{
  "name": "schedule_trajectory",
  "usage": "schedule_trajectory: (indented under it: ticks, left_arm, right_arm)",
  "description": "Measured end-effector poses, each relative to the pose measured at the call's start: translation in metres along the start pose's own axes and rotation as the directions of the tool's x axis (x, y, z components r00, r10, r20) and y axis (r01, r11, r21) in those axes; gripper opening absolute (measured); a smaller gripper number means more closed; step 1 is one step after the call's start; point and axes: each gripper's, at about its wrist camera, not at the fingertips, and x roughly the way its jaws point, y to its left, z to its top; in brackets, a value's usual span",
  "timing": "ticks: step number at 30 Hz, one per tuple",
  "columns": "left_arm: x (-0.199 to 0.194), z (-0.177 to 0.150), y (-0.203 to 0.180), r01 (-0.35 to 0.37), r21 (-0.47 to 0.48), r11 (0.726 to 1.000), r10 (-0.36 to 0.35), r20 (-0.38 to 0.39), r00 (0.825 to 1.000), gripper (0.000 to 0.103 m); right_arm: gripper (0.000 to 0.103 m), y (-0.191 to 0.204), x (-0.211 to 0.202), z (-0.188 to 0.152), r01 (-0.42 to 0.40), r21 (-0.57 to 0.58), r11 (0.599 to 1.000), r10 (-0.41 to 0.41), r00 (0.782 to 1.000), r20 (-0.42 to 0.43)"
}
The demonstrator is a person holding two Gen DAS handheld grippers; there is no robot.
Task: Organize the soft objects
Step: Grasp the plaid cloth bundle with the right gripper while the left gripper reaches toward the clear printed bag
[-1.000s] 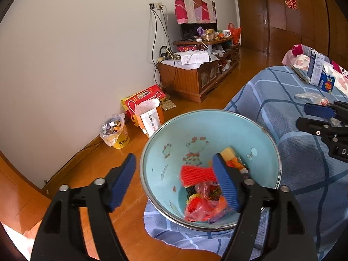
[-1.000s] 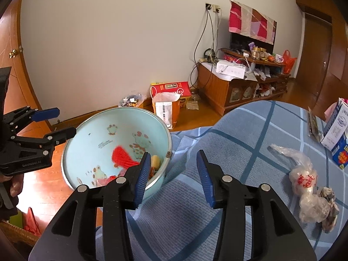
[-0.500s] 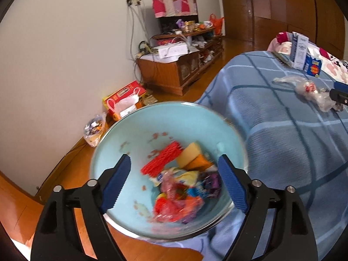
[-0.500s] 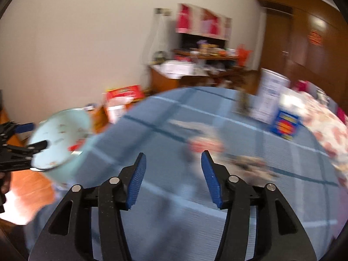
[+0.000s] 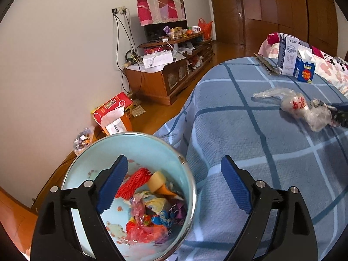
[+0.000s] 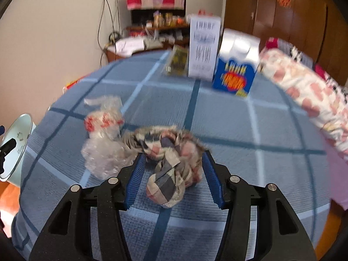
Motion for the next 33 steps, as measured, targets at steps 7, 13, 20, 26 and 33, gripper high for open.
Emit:
schedule_trajectory:
  ticks: [7,13,20,26,33]
  left_arm:
    - [-0.008,0.014,-0.033,0.045,0.026,0.999,-0.046,0.02,0.999,0.086]
    - [-0.016,0.031,-0.087,0.096,0.079,0.992,-0.1,0.042,0.994,0.09]
    - [-0.019,0.054,-0.161,0.15,0.118,0.982,-0.157,0.048,0.986,0.094]
    - [-0.005,0.068,-0.21,0.148,0.146,0.978,-0.153,0.024,0.988,0.097]
    - [0.024,0.057,-0.226,0.115,0.172,0.978,-0.104,-0.07,0.992,0.097]
  right_arm:
    - [0.022,-0.012,-0.024,-0.007,-0.045,0.033,0.998,0.043,0.997,0.058]
    - [0.023,-0.047,-0.057,-0.02,0.017,0.113,0.993,-0.033,0.989,0.144]
    - [0.023,-0.098,-0.081,-0.045,0.073,0.211,0.975,-0.111,0.978,0.175]
    - [0.023,-0.126,-0.088,-0.058,0.059,0.273,0.96,-0.115,0.974,0.195]
    - [0.024,-0.121,-0.091,-0.062,0.029,0.261,0.965,-0.089,0.971,0.221]
